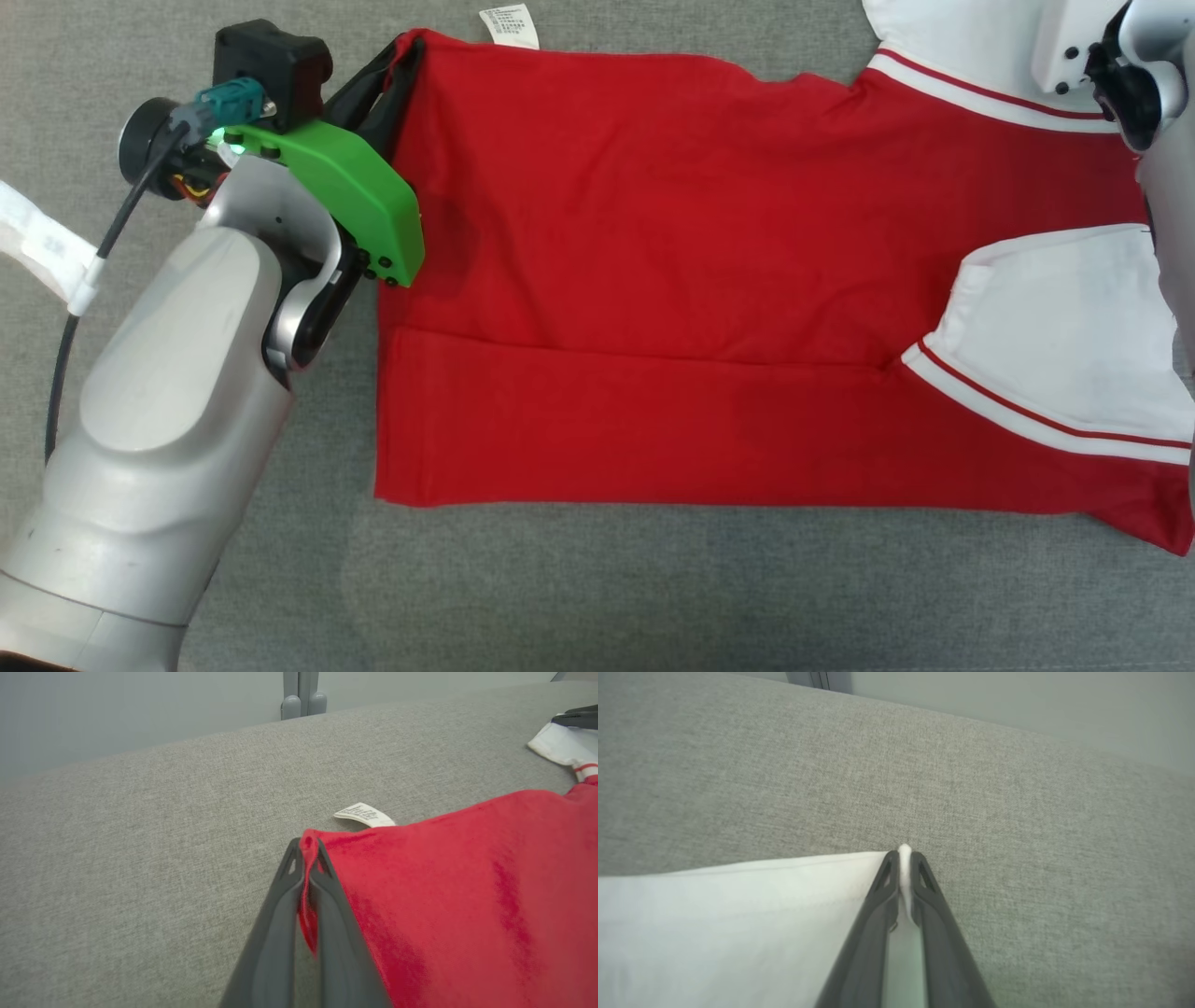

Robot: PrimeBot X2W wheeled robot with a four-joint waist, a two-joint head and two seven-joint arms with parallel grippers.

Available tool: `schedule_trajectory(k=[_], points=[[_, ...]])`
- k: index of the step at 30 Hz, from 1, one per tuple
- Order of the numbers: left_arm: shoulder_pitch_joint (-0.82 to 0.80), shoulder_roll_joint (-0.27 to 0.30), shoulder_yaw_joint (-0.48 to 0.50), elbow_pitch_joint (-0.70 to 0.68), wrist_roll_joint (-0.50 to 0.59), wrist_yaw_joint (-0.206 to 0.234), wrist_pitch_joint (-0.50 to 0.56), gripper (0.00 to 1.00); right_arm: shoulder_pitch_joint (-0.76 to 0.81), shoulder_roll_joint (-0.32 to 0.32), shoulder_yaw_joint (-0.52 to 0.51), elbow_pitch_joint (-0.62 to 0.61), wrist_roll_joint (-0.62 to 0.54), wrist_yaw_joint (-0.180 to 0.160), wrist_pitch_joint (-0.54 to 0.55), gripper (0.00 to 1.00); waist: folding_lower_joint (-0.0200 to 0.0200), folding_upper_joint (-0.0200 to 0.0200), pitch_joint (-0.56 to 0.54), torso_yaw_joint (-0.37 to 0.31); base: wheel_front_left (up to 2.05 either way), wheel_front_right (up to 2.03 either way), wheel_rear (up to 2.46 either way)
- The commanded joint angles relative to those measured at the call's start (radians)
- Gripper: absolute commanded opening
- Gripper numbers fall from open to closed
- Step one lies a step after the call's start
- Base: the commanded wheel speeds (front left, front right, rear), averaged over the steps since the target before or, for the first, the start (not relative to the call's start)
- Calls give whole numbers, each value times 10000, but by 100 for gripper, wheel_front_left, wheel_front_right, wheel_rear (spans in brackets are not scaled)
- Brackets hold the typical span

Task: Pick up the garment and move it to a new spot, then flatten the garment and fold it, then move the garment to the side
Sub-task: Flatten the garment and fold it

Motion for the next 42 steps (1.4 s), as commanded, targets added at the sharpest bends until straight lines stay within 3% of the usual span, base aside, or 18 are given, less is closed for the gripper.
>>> schedule_trajectory(k=[1,12,20,30,35,42], points=[[-205,88,86,41,-122,52,-59,0,135,42,108,224,-69,-11,-122,0,0,0,-44,-68,0,0,0],[-495,78,606,692,-711,-7,-441,0,-324,288,236,275,188,-11,-2256,0,0,0,-510,-390,0,0,0],[424,291,671,844,-1177,-212,-994,0,779,387,1332,-353,1253,-11,-3493,0,0,0,-1397,-708,0,0,0],[2367,699,781,90,-1555,-217,-1997,0,3939,-614,2480,-3288,3290,-11,-4241,0,0,0,-2699,-956,0,0,0],[3402,694,844,-392,-1743,-79,-2477,0,5920,-1060,2053,-5068,3611,-11,-4187,0,0,0,-3244,-1030,0,0,0],[4851,659,958,-581,-2047,259,-2972,0,8391,-640,1035,-7075,3412,-11,-3646,0,0,0,-3617,-1208,0,0,0]])
